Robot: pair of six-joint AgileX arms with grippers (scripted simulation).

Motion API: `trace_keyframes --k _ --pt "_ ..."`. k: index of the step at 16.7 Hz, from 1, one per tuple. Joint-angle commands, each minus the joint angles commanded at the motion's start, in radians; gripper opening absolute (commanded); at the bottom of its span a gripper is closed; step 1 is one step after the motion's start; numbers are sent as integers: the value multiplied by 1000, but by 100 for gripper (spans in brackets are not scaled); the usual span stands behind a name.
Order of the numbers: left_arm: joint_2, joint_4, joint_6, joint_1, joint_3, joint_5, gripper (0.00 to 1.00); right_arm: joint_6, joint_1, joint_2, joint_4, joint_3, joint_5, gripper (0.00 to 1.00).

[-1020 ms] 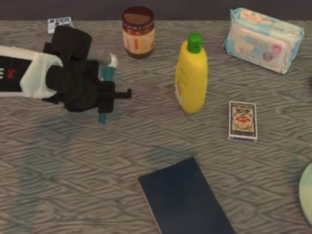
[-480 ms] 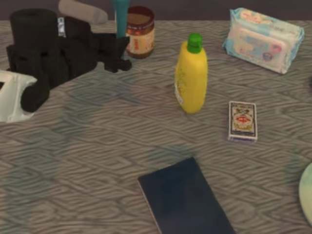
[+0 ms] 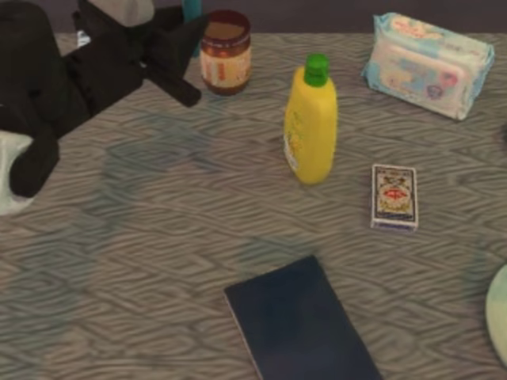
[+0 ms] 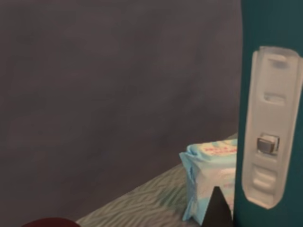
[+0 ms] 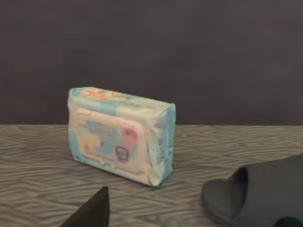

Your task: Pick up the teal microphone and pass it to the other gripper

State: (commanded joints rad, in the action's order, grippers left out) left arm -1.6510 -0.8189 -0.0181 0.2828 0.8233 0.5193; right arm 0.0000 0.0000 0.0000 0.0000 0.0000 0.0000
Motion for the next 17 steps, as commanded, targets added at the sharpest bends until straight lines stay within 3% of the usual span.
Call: trace_keyframes --k 5,7,14,17 --pt "0 -5 4 21 0 -18 0 0 0 0 0 0 0 100" --pt "10 -27 16 70 -16 -69 0 0 0 0 0 0 0 100" --pt "69 -133 84 316 -99 -337 0 0 0 0 0 0 0 100" --pt "78 -147 92 344 -109 -365 0 0 0 0 0 0 0 100"
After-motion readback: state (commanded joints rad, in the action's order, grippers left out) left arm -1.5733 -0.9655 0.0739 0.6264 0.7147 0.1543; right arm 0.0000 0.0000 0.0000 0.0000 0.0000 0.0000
